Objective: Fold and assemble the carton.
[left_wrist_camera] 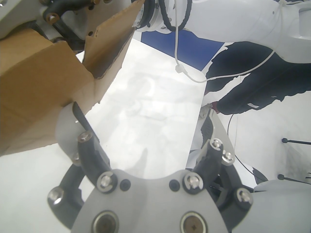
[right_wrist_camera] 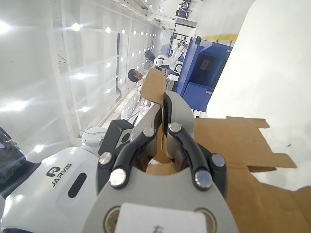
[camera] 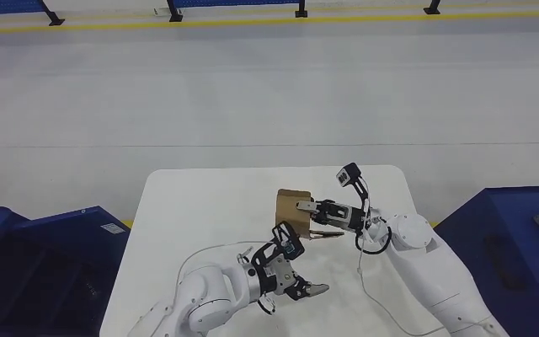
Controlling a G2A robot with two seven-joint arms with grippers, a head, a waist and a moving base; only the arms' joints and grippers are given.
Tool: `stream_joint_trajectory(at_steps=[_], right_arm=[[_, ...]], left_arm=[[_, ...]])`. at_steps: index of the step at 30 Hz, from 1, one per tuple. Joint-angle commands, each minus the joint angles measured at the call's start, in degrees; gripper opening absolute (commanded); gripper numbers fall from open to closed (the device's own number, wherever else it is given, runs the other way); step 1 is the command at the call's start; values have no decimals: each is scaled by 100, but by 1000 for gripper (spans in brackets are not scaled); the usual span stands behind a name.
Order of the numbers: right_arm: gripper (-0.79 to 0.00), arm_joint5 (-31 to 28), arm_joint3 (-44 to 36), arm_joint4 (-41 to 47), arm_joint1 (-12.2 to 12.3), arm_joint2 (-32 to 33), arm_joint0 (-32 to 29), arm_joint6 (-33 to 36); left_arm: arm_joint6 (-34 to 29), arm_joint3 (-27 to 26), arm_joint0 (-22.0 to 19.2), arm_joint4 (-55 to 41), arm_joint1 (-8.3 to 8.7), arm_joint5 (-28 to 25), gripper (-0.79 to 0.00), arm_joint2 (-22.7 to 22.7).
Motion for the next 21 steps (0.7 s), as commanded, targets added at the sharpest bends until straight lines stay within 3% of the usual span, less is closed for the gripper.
stream_joint_trajectory(at_steps=[1,7,14,21], right_arm=[[-785,0,0,0,0,0,0,0],[-785,577,157,709,-56,105,-13,-554],[-785,1912,1184,2570,-163,226,370,-127],[-785,3521,2414,4126,-369,-15,899,408]], left_arm=[[-10,-6,10,-13,2,1,0,-7],[32,-69,63,-9,29,68,0,-179],[370,-425,634,284,179,111,0,-873],[1663,-1030,1359,1636,305,350,0,-1573]])
